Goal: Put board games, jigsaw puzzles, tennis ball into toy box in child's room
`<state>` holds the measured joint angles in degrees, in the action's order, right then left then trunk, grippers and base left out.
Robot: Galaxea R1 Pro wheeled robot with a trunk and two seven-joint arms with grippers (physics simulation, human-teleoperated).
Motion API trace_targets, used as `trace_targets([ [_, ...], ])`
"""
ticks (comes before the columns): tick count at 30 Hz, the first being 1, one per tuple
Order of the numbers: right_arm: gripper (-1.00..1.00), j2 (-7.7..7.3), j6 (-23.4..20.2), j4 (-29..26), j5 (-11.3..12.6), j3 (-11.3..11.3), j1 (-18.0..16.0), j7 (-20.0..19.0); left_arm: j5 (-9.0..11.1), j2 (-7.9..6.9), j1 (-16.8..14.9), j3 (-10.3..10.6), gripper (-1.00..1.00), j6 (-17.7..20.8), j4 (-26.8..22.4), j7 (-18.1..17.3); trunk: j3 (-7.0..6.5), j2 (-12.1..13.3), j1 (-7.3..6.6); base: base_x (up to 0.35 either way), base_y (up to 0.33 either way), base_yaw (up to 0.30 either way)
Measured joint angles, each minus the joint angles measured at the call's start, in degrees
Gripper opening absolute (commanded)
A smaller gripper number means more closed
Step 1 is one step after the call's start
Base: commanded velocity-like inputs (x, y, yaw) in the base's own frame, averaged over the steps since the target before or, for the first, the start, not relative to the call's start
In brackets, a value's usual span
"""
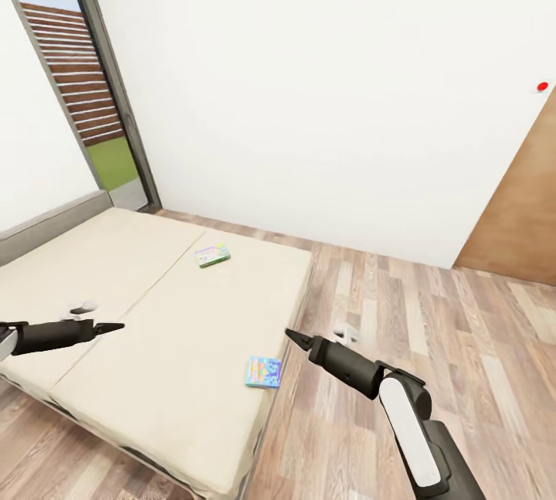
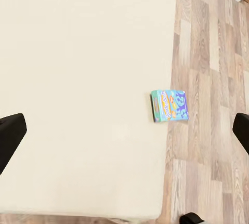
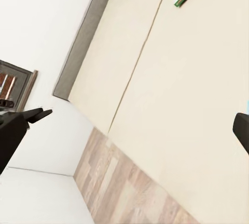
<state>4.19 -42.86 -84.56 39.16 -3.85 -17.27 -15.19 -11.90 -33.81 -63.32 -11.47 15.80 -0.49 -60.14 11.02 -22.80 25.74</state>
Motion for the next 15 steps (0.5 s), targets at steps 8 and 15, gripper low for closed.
trace_targets([
  [8, 1.00, 0.00, 0.49, 0.03, 0.02, -0.24, 0.00, -0.02, -0.01, 0.08, -0.01, 0.00, 1.00, 0.01, 0.00, -0.03, -0.52, 0.00, 0.01, 0.013, -0.014, 0.197],
  [15, 1.00, -0.02, 0.51, 0.03, 0.03, -0.26, 0.00, -0.03, -0.03, 0.13, -0.01, 0.02, 1.00, 0.01, 0.01, -0.03, -0.63, 0.00, 0.00, 0.007, -0.001, 0.049],
])
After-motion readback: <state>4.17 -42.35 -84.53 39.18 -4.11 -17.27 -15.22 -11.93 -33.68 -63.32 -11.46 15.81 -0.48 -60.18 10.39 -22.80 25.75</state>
